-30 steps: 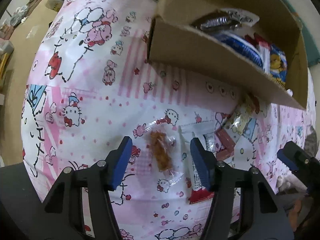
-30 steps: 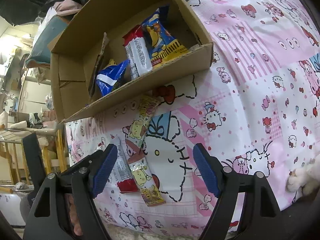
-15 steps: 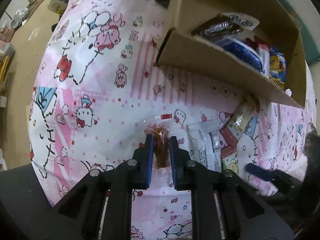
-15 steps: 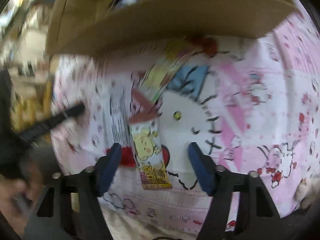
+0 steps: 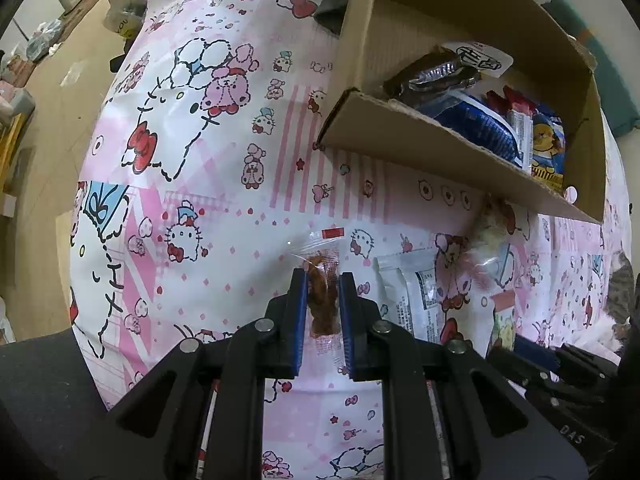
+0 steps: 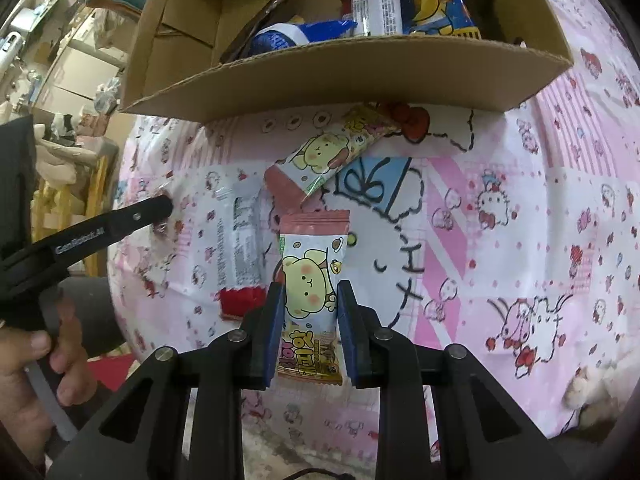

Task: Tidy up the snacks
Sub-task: 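Grasp small brown snack packet with left tool while right tool grasps yellow cartoon packet, then carry both packets into the box and open both tools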

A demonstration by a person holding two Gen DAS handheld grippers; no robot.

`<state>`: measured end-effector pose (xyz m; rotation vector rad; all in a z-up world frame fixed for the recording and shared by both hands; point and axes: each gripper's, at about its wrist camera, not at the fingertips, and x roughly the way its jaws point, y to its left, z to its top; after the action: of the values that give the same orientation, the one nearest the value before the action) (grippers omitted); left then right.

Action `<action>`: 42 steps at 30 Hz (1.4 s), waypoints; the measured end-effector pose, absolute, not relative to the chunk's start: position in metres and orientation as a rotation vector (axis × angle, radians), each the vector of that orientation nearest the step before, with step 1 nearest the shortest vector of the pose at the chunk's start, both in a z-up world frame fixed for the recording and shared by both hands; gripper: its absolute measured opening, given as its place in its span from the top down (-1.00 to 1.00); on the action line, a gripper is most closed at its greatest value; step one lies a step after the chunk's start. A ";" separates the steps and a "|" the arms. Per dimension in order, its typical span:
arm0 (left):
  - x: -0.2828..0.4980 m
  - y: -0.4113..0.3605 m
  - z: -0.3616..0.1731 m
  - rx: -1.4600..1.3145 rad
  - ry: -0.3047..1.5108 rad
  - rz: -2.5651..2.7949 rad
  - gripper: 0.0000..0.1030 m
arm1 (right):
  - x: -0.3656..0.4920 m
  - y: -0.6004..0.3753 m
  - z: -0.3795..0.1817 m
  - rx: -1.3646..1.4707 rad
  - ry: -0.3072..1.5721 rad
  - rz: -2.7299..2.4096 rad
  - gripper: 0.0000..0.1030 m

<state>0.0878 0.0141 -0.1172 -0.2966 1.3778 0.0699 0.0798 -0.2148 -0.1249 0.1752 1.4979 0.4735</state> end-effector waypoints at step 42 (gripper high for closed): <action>0.162 -0.011 0.022 -0.123 0.982 -0.098 0.75 | 0.158 -0.295 -0.004 0.396 1.031 0.525 0.46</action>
<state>0.1616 -0.0114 0.0217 -0.1231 0.9817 -0.0977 0.1575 -0.2950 -0.0035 0.3964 1.0311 0.5251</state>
